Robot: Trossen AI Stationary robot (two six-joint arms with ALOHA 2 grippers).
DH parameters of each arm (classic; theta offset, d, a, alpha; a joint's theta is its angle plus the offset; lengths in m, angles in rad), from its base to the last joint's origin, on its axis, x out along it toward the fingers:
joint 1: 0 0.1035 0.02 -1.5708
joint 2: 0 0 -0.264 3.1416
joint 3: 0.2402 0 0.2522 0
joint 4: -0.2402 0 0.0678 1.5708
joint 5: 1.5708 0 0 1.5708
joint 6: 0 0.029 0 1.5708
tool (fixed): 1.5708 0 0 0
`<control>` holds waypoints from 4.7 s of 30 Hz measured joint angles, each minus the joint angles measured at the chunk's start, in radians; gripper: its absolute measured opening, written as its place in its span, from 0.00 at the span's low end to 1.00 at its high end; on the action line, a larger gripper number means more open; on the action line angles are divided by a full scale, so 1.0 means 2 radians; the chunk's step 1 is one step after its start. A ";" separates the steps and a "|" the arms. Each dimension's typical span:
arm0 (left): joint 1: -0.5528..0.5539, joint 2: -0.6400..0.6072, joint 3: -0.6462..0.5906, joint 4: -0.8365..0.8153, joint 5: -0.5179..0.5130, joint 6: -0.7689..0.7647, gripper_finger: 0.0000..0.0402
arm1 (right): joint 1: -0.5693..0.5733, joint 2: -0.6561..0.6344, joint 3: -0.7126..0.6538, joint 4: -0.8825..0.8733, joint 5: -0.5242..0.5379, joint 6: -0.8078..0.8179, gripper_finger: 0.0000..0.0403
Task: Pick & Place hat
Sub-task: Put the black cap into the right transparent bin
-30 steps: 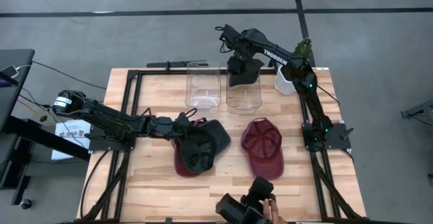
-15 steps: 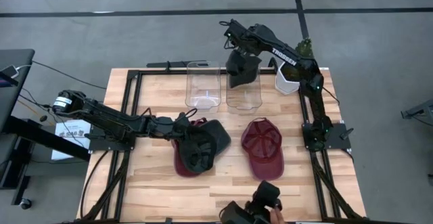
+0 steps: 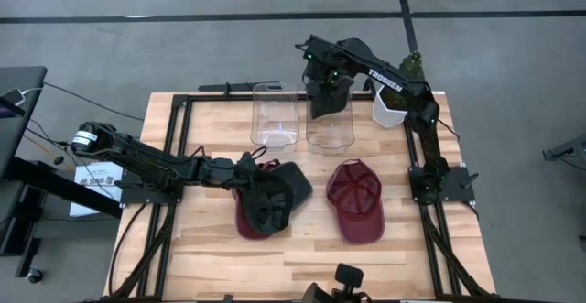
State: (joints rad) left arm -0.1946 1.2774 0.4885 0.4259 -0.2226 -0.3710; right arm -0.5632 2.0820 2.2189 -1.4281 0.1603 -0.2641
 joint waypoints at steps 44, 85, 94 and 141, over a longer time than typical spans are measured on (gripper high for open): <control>0.000 0.000 0.000 0.000 0.000 0.000 0.46 | -0.019 -0.001 -0.097 0.160 0.079 0.062 0.00; 0.000 0.000 0.000 0.000 0.000 0.000 0.46 | -0.029 0.000 -0.093 0.225 -0.014 0.049 0.00; 0.000 0.000 0.000 -0.001 0.000 0.000 0.46 | -0.024 -0.020 -0.093 0.255 0.064 0.066 0.00; 0.000 0.000 0.000 0.027 0.000 0.000 0.46 | 0.413 -0.244 -0.757 0.867 -0.007 0.041 0.25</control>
State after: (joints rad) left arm -0.1944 1.2778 0.4881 0.4798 -0.2228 -0.3708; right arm 0.2623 1.5931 0.7049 0.3056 0.1468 -0.1831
